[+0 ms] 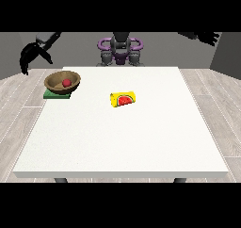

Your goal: Pick the cup and pour the ball into the bowl, then pick the bowl and place it on the pad

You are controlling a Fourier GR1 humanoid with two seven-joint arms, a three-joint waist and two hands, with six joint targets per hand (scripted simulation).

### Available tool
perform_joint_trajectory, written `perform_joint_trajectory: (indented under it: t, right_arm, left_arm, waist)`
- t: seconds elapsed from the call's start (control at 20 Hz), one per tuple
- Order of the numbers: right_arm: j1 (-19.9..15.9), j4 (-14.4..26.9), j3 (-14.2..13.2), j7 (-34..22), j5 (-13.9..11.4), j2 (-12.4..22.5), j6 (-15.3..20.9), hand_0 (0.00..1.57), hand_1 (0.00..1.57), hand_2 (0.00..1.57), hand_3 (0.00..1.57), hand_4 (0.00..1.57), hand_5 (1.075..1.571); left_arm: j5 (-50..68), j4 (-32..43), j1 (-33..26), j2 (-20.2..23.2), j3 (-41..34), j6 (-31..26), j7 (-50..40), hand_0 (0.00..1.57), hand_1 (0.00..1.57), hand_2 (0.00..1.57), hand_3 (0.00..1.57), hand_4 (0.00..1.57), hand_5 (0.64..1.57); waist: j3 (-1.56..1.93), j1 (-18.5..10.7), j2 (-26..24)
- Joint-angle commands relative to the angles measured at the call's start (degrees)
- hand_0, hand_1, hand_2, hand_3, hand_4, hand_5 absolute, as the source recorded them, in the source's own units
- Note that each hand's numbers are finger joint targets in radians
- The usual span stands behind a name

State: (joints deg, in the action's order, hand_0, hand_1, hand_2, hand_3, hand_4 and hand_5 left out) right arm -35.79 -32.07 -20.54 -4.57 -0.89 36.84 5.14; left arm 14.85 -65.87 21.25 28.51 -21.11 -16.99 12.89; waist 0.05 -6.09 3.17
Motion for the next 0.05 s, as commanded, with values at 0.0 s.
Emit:
perform_joint_trajectory:
  t: [0.0]
  right_arm:
    - [-2.9, -4.8, 2.4, -1.5, 1.1, -5.1, -3.4, 0.00, 0.00, 0.00, 0.00, 0.48, 1.434]
  left_arm:
    - [-2.0, 2.7, -2.3, -2.5, 2.4, 1.8, -3.4, 0.00, 0.00, 0.00, 0.00, 0.90, 1.559]
  waist:
    - [-0.15, 3.7, -9.1]
